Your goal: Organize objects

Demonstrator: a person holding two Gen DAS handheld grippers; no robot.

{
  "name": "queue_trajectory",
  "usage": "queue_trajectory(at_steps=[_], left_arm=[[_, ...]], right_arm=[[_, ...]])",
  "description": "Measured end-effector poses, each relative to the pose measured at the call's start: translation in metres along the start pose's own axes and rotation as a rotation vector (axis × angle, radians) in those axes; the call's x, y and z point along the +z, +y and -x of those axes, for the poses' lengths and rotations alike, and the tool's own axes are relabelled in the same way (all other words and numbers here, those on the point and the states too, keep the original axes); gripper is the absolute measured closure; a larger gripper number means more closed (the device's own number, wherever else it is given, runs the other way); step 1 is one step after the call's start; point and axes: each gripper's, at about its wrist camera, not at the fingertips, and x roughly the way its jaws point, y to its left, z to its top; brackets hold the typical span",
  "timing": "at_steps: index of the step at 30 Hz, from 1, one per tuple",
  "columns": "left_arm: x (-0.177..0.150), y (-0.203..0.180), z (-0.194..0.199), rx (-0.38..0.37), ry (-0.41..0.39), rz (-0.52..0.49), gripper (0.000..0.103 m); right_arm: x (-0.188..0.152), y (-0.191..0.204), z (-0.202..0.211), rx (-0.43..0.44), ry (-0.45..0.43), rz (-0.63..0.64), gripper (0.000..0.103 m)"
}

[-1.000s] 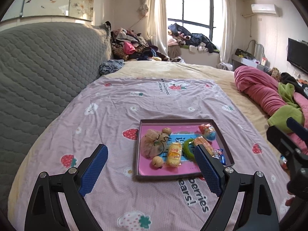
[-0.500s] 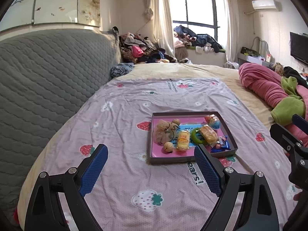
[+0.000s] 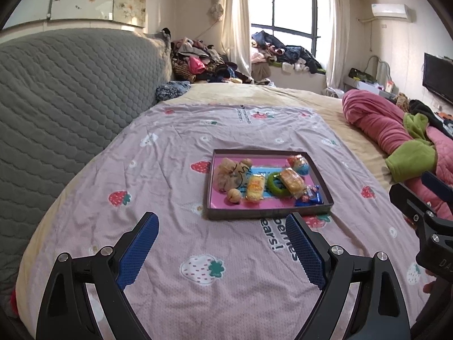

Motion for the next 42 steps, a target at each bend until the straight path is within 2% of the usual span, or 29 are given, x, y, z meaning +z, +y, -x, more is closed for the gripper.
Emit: queue_trajectory(at_steps=[11,22,32,42], left_arm=[[-0.015,-0.010,0.002,0.027,0.022,-0.025,0.011],[-0.029,-0.016,-0.002,0.015,0.032,-0.043,0.011],[-0.046,-0.018,-0.012,0.009,0.029,-0.056,0.011],[-0.060,-0.008,-0.031,-0.001,0.047,-0.020,0.011]], right_arm=[[-0.013,-0.009,0.002,0.001,0.024,-0.004,0.001],[-0.030,-0.011,0.001,-0.011,0.046,-0.008,0.001],[-0.057,-0.014,-0.019,-0.017,0.112,-0.010,0.001],[-0.071,-0.012,-0.027,-0.016,0.124,-0.001,0.001]])
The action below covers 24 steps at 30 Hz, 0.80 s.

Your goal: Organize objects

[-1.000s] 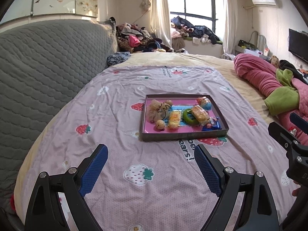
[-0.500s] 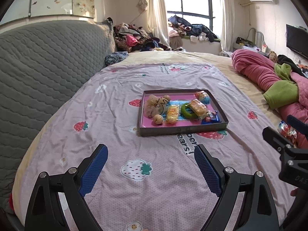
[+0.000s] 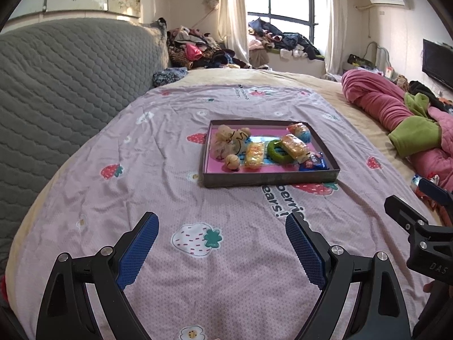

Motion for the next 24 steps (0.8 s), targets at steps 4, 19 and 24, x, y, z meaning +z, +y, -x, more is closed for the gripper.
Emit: queue_trajectory(at_steps=[4,19,24], left_arm=[[-0.010,0.000,-0.012,-0.003,0.019,0.002,0.011],[-0.046,0.002,-0.048,-0.015,0.044,-0.008,0.011],[-0.054,0.007,-0.060,-0.025,0.070,0.024,0.011]], right_arm=[[-0.008,0.002,-0.005,-0.007,0.007,0.010,0.001],[-0.056,-0.006,-0.025,-0.028,0.066,-0.022,0.001],[-0.067,-0.005,-0.033,-0.038,0.085,-0.017,0.001]])
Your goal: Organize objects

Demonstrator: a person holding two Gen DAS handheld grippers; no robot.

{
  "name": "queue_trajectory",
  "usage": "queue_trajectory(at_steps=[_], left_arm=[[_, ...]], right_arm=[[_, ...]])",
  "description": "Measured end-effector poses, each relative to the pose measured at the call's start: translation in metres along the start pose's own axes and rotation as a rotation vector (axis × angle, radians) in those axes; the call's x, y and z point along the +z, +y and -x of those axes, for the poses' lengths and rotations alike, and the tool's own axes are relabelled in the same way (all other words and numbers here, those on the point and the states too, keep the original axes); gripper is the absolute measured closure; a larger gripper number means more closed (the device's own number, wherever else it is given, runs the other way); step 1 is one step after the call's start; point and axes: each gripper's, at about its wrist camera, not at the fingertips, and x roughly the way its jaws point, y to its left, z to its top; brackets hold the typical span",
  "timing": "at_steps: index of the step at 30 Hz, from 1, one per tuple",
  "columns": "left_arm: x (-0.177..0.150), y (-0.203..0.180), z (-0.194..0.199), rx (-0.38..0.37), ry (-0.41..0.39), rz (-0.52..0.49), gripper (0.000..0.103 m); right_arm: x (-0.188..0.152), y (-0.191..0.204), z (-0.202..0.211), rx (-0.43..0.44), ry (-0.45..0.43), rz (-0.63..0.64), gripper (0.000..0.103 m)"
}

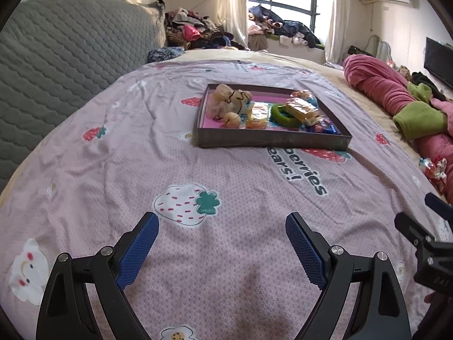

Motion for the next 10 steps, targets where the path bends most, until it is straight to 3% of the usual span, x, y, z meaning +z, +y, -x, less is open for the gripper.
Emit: queue_trajectory(at_steps=[10], left_arm=[[-0.013,0.004,-0.019,0.033,0.025,-0.006,0.011]], right_arm=[[-0.012,-0.003,-0.015,-0.020,0.036,0.006,0.001]])
